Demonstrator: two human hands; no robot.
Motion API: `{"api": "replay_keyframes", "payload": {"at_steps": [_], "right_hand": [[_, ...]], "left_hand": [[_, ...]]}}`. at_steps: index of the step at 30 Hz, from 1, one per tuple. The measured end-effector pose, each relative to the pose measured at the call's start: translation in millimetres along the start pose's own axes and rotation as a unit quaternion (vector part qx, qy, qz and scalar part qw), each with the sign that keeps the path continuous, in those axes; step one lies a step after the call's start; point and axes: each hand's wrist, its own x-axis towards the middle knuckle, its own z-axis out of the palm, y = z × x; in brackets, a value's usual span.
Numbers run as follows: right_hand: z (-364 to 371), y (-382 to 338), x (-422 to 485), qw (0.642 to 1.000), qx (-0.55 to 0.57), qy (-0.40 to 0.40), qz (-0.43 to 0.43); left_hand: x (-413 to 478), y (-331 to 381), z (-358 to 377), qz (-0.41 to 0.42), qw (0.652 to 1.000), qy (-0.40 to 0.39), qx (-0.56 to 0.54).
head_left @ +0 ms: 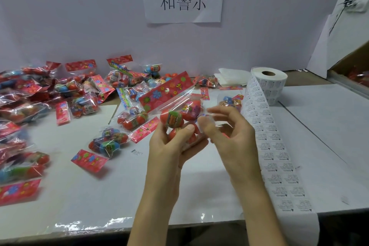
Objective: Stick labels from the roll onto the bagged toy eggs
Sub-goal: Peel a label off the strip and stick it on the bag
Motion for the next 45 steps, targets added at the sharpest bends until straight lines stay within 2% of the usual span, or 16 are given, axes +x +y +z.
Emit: {"api": "replay_keyframes", "payload": {"at_steps": [10, 15, 19, 22, 27, 33, 38, 42, 45], "right_hand": [[-13, -3, 2, 0.997, 0.067, -0.004, 0.034], [-14, -4, 3, 0.999, 0.001, -0.032, 0.003], [-13, -4, 1, 1.0, -0.007, -0.027, -0.012], [-13, -5, 0, 0.999, -0.003, -0.034, -0.013], [-17, -1, 3, 0.997, 0.054, -0.051, 0.006], [-17, 1, 4, 0.996, 0.011, -0.09, 0.0], [-20, 1, 4, 0.991, 0.046, -0.124, 0.005], [-18, -1, 3, 0.992, 0.057, -0.111, 0.02], [-15, -2, 2, 0.996, 0.016, -0.088, 0.005]], "left_hand": [[1, 1, -2, -0.032, 0.998, -0.043, 0.011], [2, 1, -3, -0.03, 0.998, -0.038, 0.03], [1, 2, -1, -0.028, 0.997, -0.038, 0.06], [2, 3, 2, -0.022, 0.995, -0.02, 0.09], [2, 1, 2, -0.032, 0.998, -0.002, 0.058], [3, 1, 1, -0.013, 0.999, 0.004, 0.042], [2, 2, 0, -0.012, 0.999, 0.02, 0.047], [0, 0, 4, -0.007, 0.998, 0.032, 0.044], [0, 1, 5, -0.013, 0.998, 0.022, 0.066]]}}
